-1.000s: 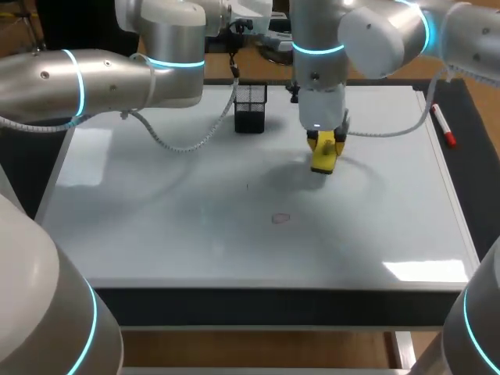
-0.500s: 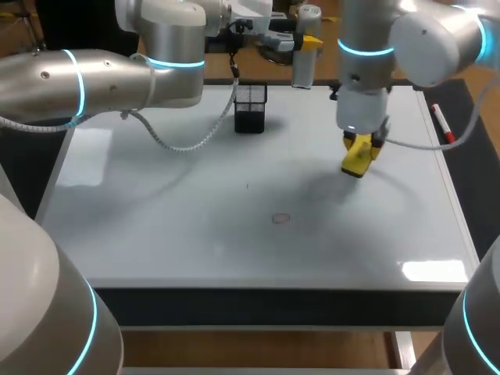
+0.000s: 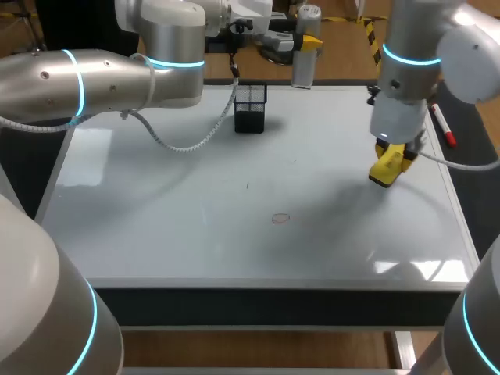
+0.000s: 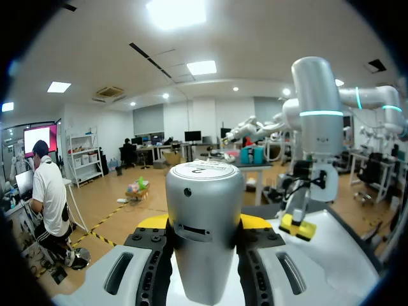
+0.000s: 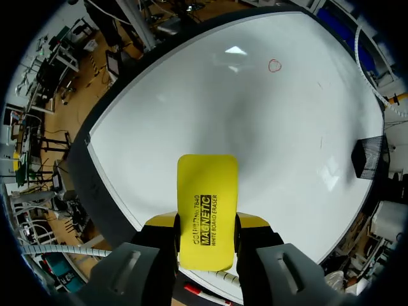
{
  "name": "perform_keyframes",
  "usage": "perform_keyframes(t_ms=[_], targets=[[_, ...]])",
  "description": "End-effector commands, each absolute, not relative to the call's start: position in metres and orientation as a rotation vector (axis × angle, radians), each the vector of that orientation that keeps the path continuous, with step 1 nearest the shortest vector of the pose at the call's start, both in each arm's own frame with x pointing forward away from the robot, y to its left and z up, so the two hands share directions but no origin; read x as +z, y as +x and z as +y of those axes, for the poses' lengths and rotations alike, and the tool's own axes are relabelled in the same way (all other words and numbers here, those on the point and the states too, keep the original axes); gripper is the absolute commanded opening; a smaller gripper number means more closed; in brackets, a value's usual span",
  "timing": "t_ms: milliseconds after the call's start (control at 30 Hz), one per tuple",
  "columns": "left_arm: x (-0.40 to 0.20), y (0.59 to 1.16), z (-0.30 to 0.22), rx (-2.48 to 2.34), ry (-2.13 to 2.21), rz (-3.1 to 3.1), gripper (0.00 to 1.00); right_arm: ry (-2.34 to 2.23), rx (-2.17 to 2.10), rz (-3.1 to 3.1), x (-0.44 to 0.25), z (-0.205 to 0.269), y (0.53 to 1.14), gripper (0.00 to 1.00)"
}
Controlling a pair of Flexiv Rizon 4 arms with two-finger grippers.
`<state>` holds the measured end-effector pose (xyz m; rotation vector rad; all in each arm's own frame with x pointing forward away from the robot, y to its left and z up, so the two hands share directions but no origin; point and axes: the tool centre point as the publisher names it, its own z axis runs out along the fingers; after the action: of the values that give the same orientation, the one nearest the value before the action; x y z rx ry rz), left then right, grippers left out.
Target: Pick up the inspection probe, press it on each red-marked spot on the whiteboard one by one, put down the probe, pick up the eraser, and wipe off all the red marks.
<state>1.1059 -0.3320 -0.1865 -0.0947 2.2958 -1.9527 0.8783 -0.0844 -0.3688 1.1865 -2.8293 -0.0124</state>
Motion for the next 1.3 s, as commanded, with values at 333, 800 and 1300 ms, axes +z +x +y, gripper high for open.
perform_keyframes(t_ms=[333, 800, 1300], targets=[[-0.1846, 1.1063, -0.3320, -1.950, -0.095, 2.301, 0.00, 1.078, -0.079, -2.948, -0.3683, -0.1028, 0.8701, 0.00], [-0.1846, 1.1063, -0.3320, -1.950, -0.095, 2.301, 0.00, 1.078, -0.079, -2.948, -0.3683, -0.1028, 0.8701, 0.00], [-0.1845, 1.1028, -0.3329, -1.952, -0.088, 2.297, 0.00, 1.078, -0.079, -2.948, -0.3683, -0.1028, 0.8701, 0.00]])
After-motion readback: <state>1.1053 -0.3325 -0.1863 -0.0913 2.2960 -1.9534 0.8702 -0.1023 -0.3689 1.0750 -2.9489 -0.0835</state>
